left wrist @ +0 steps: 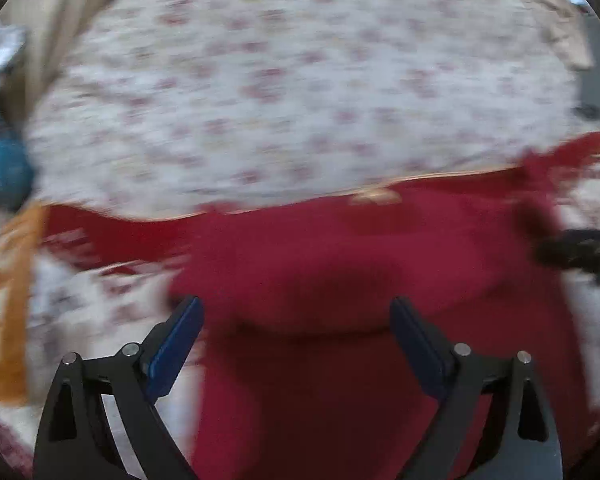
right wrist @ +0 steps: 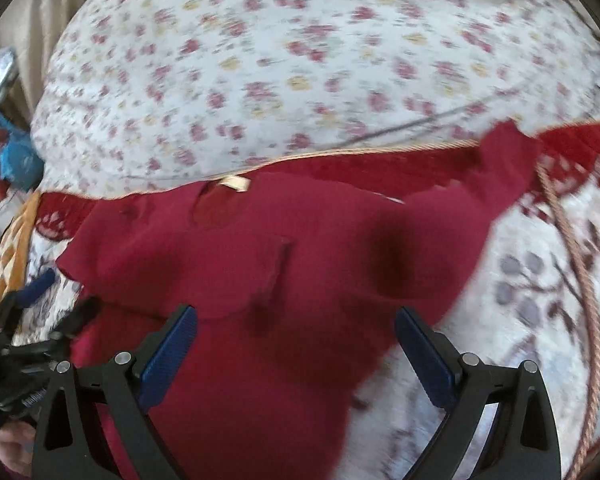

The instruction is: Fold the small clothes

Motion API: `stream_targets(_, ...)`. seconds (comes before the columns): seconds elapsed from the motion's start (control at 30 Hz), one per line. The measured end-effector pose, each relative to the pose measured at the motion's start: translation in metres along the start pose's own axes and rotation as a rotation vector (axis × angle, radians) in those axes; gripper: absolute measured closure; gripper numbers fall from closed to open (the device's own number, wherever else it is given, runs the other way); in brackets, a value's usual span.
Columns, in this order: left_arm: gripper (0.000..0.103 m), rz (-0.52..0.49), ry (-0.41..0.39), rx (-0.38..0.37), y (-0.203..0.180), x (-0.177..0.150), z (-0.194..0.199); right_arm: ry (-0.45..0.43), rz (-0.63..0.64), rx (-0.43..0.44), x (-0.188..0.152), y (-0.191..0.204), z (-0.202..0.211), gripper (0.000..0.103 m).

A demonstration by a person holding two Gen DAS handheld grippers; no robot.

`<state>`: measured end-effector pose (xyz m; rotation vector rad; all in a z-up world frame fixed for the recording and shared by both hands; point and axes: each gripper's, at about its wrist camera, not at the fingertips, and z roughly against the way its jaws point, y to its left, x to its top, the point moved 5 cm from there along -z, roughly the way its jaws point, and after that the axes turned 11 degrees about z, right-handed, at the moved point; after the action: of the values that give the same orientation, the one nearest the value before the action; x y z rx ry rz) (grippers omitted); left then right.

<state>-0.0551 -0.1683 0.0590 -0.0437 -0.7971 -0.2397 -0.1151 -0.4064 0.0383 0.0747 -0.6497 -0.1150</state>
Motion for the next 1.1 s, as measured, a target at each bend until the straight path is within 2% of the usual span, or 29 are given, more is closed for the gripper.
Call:
stream_targets(0.07, 0.010, 0.044, 0.001, 0.105, 0.035, -0.002, -0.014, 0.024, 0.011, -0.020, 0.006, 0.006, -0.021, 0.002)
stream_targets(0.1, 0.010, 0.088, 0.011, 0.140, 0.055, -0.001, -0.025, 0.035, 0.013, -0.025, 0.009, 0.008, -0.030, 0.007)
stream_targets(0.17, 0.010, 0.172, 0.036, 0.169, 0.084, -0.004, -0.044, 0.082, 0.042, -0.039, 0.012, 0.012, -0.056, 0.025)
stream_targets(0.2, 0.010, 0.207, 0.066, 0.188, 0.096, -0.007, -0.056, 0.112, 0.054, -0.045, 0.011, 0.013, -0.067, 0.052)
stream_targets(0.23, 0.010, 0.237, 0.094, 0.198, 0.107, -0.009, -0.065, 0.129, 0.065, -0.045, 0.011, 0.015, -0.075, 0.057)
stream_targets(0.27, 0.010, 0.271, 0.120, 0.193, 0.116, -0.010, -0.072, 0.099, 0.078, -0.063, 0.014, 0.016, -0.073, 0.061)
stream_targets(0.3, 0.010, 0.308, 0.138, 0.184, 0.124, -0.013, -0.077, 0.089, 0.109, -0.079, 0.017, 0.019, -0.070, 0.085)
stream_targets(0.33, 0.010, 0.335, 0.146, 0.181, 0.128, -0.013, -0.080, 0.086, 0.142, -0.104, 0.020, 0.020, -0.066, 0.097)
stream_targets(0.43, 0.010, 0.384, 0.152, 0.164, 0.136, -0.013, -0.083, 0.008, 0.136, -0.094, 0.034, 0.015, -0.040, 0.097)
stream_targets(0.53, 0.010, 0.376, 0.146, 0.161, 0.129, -0.012, -0.079, -0.055, 0.100, -0.205, 0.042, -0.008, -0.015, 0.097)
stream_targets(0.57, 0.010, 0.366, 0.142, 0.168, 0.128, -0.012, -0.079, -0.046, 0.082, -0.250, 0.041, -0.020, -0.016, 0.097)
stream_targets(0.67, 0.010, 0.347, 0.151, 0.189, 0.123, -0.011, -0.080, 0.021, 0.016, -0.191, 0.035, -0.037, -0.040, 0.096)
stream_targets(0.73, 0.010, 0.360, 0.149, 0.167, 0.122, -0.010, -0.075, 0.084, -0.021, -0.152, 0.029, -0.044, -0.050, 0.079)
stream_targets(0.77, 0.010, 0.366, 0.124, 0.156, 0.122, -0.006, -0.067, 0.061, -0.054, -0.138, 0.028, -0.048, -0.043, 0.075)
stream_targets(0.83, 0.010, 0.372, 0.073, 0.146, 0.121, 0.000, -0.055, -0.013, -0.082, -0.154, 0.029, -0.051, -0.022, 0.052)
stream_targets(0.87, 0.010, 0.380, 0.039, 0.144, 0.121, 0.006, -0.050, -0.046, -0.073, -0.162, 0.029, -0.050, -0.012, 0.048)
stream_targets(0.93, 0.010, 0.384, 0.025, 0.137, 0.118, 0.012, -0.050, -0.073, -0.043, -0.141, 0.030, -0.041, -0.001, 0.047)
stream_targets(1.03, 0.010, 0.367, 0.076, 0.110, 0.106, 0.014, -0.072, -0.033, 0.029, -0.084, 0.030, -0.022, -0.017, 0.047)
stream_targets(1.1, 0.010, 0.336, 0.138, 0.117, 0.097, 0.007, -0.093, 0.008, 0.058, -0.143, 0.027, -0.020, -0.037, 0.047)
